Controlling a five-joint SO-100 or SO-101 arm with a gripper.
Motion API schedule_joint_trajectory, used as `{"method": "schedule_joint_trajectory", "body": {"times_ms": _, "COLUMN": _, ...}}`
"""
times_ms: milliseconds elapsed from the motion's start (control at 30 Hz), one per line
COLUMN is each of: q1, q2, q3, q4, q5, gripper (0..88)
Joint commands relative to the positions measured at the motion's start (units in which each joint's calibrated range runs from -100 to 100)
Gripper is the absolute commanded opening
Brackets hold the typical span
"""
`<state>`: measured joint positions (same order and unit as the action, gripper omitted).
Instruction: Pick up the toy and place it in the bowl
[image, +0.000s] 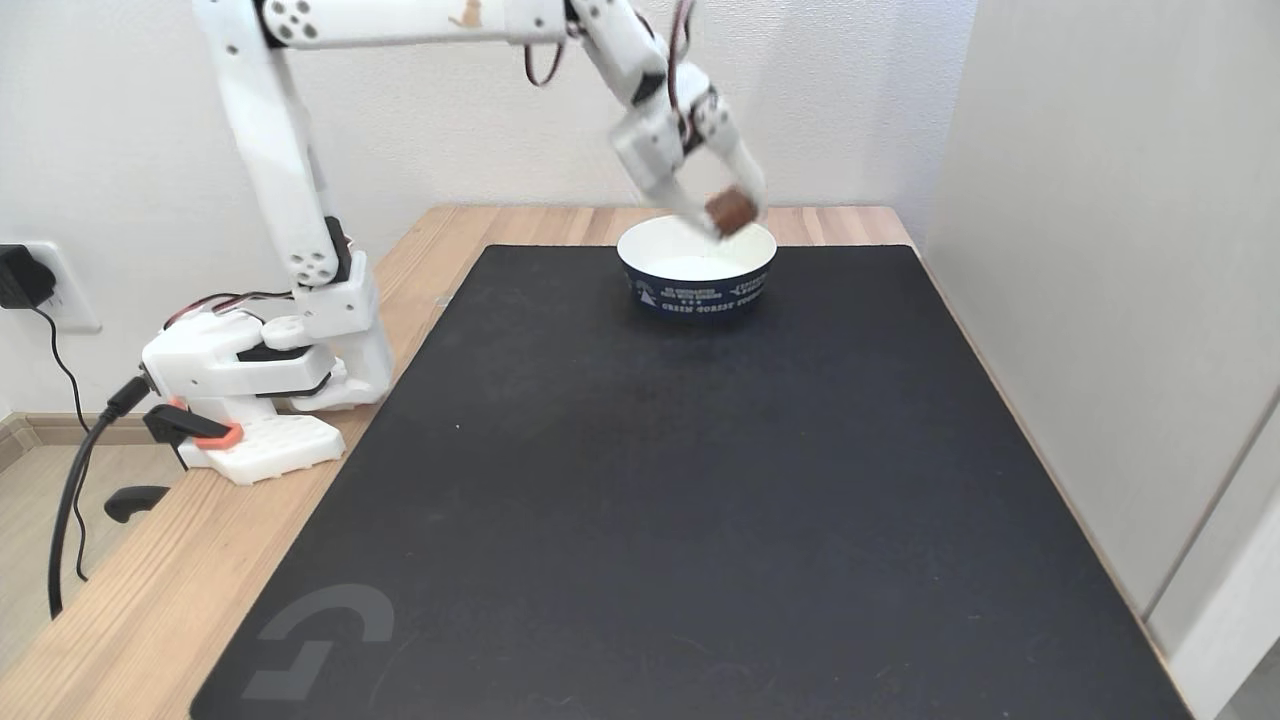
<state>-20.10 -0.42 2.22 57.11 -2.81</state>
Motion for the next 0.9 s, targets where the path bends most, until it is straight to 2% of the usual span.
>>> {"method": "schedule_joint_trajectory", "body": {"times_ms": 0, "q1": -5.2, "q2": -14.3, "q3": 4.1, "q4": -10.6, "q5": -1.7, "gripper": 2.2}}
{"method": "schedule_joint_trajectory", "body": {"times_ms": 133, "q1": -6.3, "q2": -17.6, "q3": 17.2, "q4": -19.3, "q5": -6.7, "gripper": 2.2}}
{"method": "schedule_joint_trajectory", "body": {"times_ms": 167, "q1": -7.5, "q2": -19.0, "q3": 25.0, "q4": -25.8, "q5": -7.0, "gripper": 2.2}}
{"method": "schedule_joint_trajectory", "body": {"times_ms": 400, "q1": -9.5, "q2": -25.2, "q3": 50.6, "q4": -47.8, "q5": -7.0, "gripper": 2.2}}
{"method": "schedule_joint_trajectory", "body": {"times_ms": 500, "q1": -9.6, "q2": -25.1, "q3": 55.3, "q4": -52.5, "q5": -7.1, "gripper": 2.2}}
{"method": "schedule_joint_trajectory", "body": {"times_ms": 733, "q1": -10.3, "q2": -22.1, "q3": 58.5, "q4": -53.0, "q5": -7.3, "gripper": 2.6}}
{"method": "schedule_joint_trajectory", "body": {"times_ms": 767, "q1": -10.3, "q2": -21.3, "q3": 58.4, "q4": -53.0, "q5": -7.8, "gripper": 3.9}}
{"method": "schedule_joint_trajectory", "body": {"times_ms": 867, "q1": -10.7, "q2": -19.7, "q3": 58.4, "q4": -52.8, "q5": -9.2, "gripper": 25.3}}
